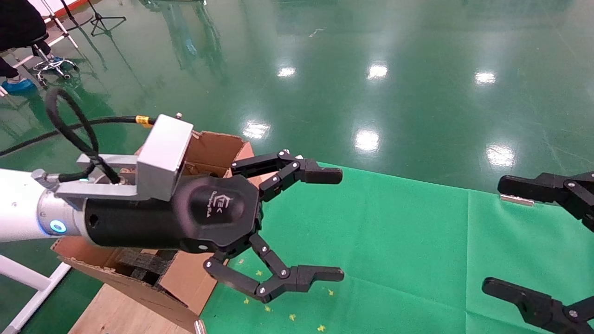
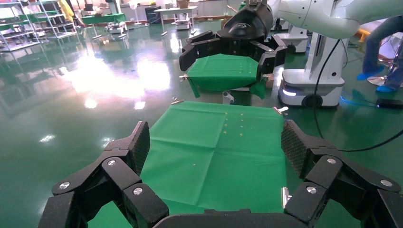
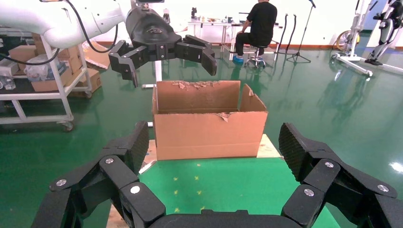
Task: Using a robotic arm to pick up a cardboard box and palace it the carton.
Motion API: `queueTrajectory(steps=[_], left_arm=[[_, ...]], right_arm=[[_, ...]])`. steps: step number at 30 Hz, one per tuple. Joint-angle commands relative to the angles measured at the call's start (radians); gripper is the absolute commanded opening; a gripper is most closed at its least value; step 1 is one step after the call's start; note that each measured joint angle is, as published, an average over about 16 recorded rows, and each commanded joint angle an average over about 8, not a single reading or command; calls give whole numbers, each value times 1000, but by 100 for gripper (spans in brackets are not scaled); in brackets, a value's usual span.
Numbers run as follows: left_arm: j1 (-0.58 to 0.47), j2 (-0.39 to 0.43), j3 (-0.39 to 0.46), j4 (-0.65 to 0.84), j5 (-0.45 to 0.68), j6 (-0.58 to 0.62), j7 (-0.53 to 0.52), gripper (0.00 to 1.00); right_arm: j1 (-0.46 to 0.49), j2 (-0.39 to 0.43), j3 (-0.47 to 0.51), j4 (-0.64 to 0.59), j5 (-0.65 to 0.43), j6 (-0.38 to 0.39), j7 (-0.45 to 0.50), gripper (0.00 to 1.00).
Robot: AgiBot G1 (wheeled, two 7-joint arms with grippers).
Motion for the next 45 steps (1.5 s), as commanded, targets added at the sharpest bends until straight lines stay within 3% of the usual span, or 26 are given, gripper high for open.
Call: queueTrajectory(steps=[1,45], left_arm=[[-1,0,1,1,2,0,-1,100],[-7,2,7,5,7,-2,-3,100]], right_arm=[[0,0,0,0,0,0,0,100],[0,0,0,0,0,0,0,100]])
